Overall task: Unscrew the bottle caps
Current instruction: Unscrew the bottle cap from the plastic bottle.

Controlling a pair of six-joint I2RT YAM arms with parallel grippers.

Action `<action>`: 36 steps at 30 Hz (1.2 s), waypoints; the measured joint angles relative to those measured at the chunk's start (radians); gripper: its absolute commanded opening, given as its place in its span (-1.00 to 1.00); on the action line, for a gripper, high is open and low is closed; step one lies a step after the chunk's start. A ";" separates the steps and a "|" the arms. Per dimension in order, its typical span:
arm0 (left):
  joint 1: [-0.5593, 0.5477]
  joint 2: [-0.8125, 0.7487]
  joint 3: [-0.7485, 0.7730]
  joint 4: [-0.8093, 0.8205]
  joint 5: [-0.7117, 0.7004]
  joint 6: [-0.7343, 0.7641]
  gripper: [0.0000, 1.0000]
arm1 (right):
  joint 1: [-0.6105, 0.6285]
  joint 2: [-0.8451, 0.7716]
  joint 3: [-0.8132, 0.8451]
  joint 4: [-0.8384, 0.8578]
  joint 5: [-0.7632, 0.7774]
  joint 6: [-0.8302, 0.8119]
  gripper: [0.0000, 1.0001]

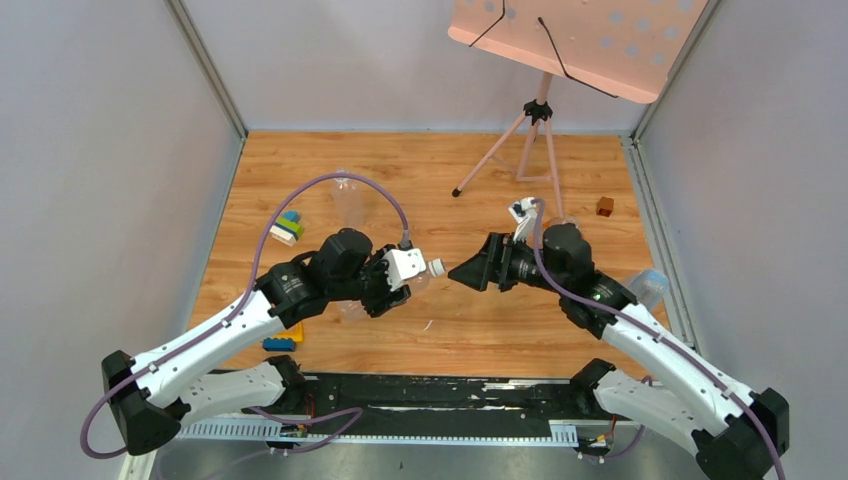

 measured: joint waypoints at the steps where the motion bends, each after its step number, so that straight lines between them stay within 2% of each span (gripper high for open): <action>1: 0.000 0.003 0.000 -0.002 -0.003 0.002 -1.00 | 0.000 -0.025 0.012 0.010 -0.007 0.006 0.67; 7: 0.000 0.006 0.000 -0.001 0.001 0.016 -1.00 | 0.000 -0.030 0.072 0.053 -0.067 0.041 0.65; 15: 0.000 0.005 0.000 0.002 0.046 0.032 -1.00 | 0.000 0.113 0.088 0.110 -0.154 0.104 0.24; 18: -0.001 -0.001 0.000 0.002 0.052 0.035 -1.00 | 0.000 0.122 0.088 0.119 -0.167 0.110 -0.03; 24: 0.000 -0.016 -0.002 0.000 0.060 0.042 -1.00 | 0.000 0.131 0.093 0.170 -0.226 0.099 -0.98; 27: 0.000 -0.029 -0.004 0.001 0.068 0.042 -1.00 | 0.000 0.128 0.091 0.192 -0.255 0.056 -1.00; 30: 0.000 -0.042 -0.005 0.006 0.098 0.037 -1.00 | 0.000 0.097 0.072 0.236 -0.301 -0.052 -1.00; 36: -0.010 -0.025 0.012 0.017 0.249 0.003 -1.00 | 0.000 -0.064 -0.031 0.356 -0.450 -0.465 -1.00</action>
